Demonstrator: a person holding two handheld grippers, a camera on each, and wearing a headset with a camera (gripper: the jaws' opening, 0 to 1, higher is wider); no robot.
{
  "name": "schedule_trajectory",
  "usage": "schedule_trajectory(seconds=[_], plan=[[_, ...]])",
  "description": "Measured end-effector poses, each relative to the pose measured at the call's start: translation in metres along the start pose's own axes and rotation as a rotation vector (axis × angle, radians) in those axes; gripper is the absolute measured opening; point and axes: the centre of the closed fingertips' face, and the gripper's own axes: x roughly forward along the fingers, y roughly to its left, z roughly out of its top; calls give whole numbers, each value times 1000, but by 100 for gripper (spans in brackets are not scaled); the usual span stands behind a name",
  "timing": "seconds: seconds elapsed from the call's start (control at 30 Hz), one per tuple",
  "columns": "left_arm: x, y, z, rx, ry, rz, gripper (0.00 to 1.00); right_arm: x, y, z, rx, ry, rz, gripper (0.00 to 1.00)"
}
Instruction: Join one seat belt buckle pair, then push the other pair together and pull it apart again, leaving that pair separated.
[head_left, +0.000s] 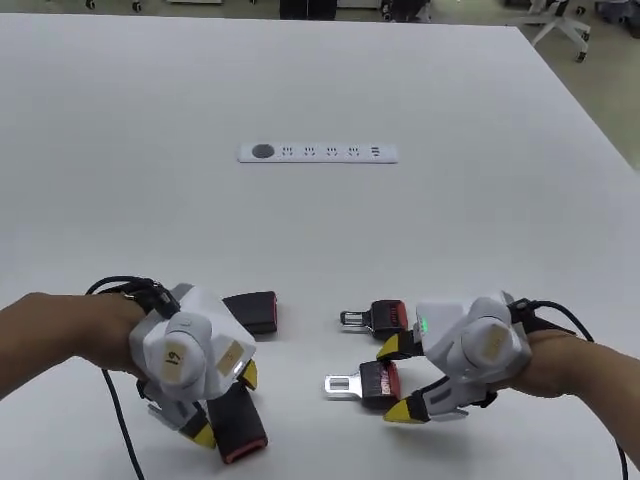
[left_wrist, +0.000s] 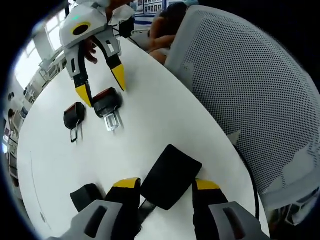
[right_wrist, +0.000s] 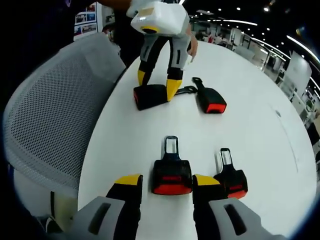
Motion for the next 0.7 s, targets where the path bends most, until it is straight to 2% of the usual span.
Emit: schedule_trajectory(seconds=[0.2,0.4,0.7], plan=[[0,3,-1,-8,4,13,39,2,-3,-2,-4,4,-6,34],[-1,7,-6,-47,-7,42,35,3,-5,-2,-2,6,-15,31],[-1,10,-8,-144,-18,73,33,4,-5,-2,2,11,-20,31]])
